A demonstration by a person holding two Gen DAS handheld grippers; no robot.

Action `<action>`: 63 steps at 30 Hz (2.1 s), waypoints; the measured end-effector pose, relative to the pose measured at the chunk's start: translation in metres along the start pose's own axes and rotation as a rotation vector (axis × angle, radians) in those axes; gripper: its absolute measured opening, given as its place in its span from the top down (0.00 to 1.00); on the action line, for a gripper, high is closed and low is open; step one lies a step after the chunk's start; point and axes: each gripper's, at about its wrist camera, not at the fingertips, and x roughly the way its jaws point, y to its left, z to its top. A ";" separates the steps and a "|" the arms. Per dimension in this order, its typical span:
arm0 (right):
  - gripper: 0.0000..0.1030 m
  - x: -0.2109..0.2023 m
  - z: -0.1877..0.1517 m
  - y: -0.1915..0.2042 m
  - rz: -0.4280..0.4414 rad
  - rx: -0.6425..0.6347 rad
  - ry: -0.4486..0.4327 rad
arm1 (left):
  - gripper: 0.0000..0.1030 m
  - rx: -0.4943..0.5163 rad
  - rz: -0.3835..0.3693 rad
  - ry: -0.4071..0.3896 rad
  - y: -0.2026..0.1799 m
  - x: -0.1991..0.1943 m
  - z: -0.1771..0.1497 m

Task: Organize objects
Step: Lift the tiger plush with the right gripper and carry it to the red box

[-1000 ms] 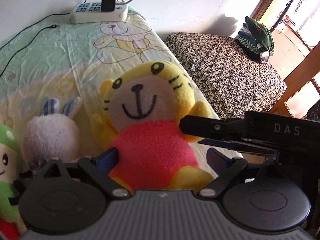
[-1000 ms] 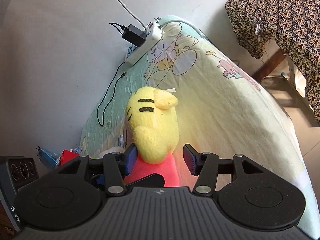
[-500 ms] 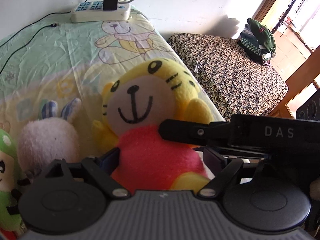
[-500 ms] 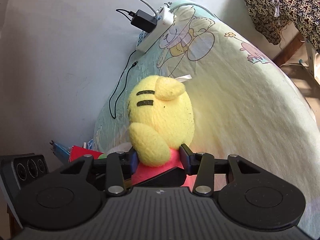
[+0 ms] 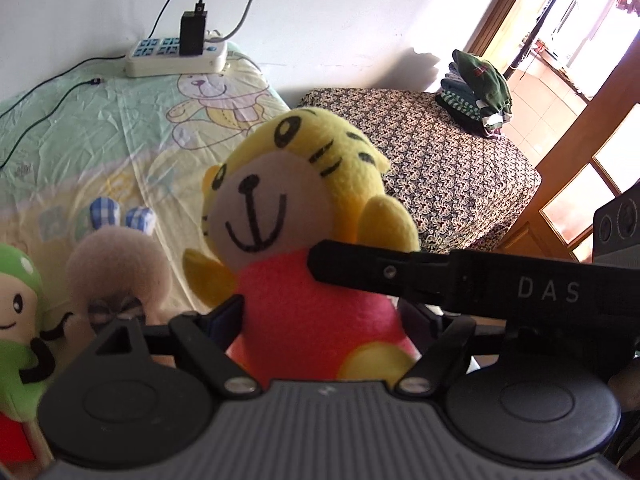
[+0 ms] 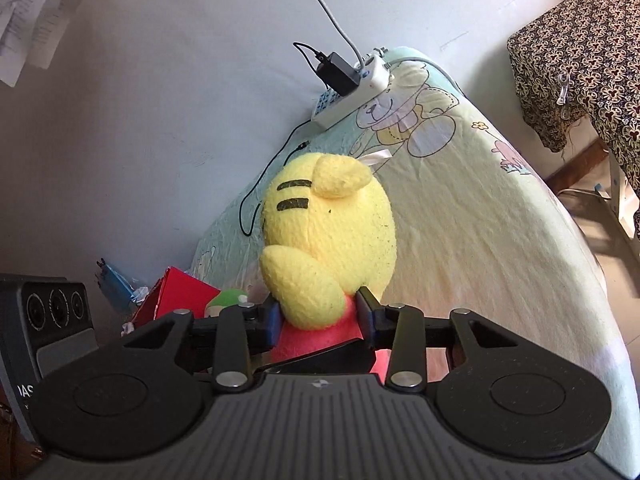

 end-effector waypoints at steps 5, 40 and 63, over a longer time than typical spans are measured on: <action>0.61 -0.016 -0.012 0.018 0.028 -0.042 -0.023 | 0.23 0.012 0.015 -0.048 -0.007 -0.028 -0.013; 0.61 0.100 -0.084 0.258 0.226 -0.289 -0.047 | 0.23 -0.067 0.154 -0.335 0.182 -0.233 -0.067; 0.57 0.163 -0.107 0.267 -0.121 -0.344 0.016 | 0.19 -0.151 0.008 -0.132 0.257 -0.167 -0.078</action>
